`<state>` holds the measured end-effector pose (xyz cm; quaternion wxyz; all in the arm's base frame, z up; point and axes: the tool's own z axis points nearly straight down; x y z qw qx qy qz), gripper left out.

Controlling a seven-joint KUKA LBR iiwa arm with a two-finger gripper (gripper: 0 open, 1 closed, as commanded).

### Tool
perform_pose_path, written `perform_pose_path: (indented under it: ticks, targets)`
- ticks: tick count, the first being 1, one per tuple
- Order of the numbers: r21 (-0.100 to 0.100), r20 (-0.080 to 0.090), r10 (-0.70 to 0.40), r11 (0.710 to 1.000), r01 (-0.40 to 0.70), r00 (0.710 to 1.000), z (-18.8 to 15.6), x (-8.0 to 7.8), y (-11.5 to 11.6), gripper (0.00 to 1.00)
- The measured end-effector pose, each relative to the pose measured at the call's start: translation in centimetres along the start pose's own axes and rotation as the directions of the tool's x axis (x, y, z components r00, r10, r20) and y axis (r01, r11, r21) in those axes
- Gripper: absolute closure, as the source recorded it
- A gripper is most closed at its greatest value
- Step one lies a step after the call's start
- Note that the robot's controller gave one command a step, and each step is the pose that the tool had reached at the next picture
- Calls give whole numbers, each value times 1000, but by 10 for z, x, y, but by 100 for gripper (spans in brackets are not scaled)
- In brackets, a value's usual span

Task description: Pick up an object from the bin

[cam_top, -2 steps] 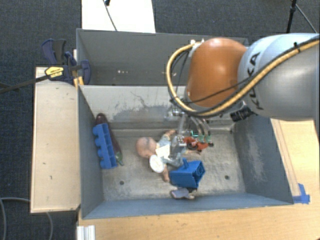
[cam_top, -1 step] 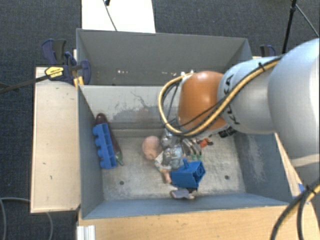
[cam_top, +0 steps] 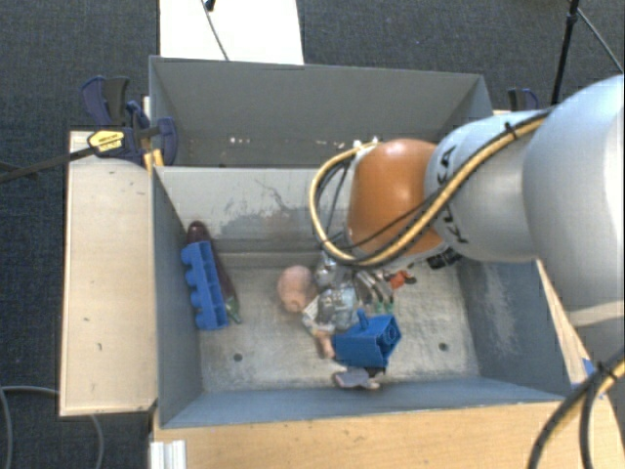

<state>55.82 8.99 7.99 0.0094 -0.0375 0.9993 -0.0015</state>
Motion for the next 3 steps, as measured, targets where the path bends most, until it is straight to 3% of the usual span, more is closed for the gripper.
perform_pose_path:
  ticks: [1, 2, 3]
  targets:
    - [-4, -17, -7, 1000, 7, 1000, -118, 4, -1, 100]
    - [-4, -17, -6, 1000, 6, 1000, -118, 4, -1, 100]
    - [-8, -24, -72, 997, 72, 997, -133, 9, -14, 100]
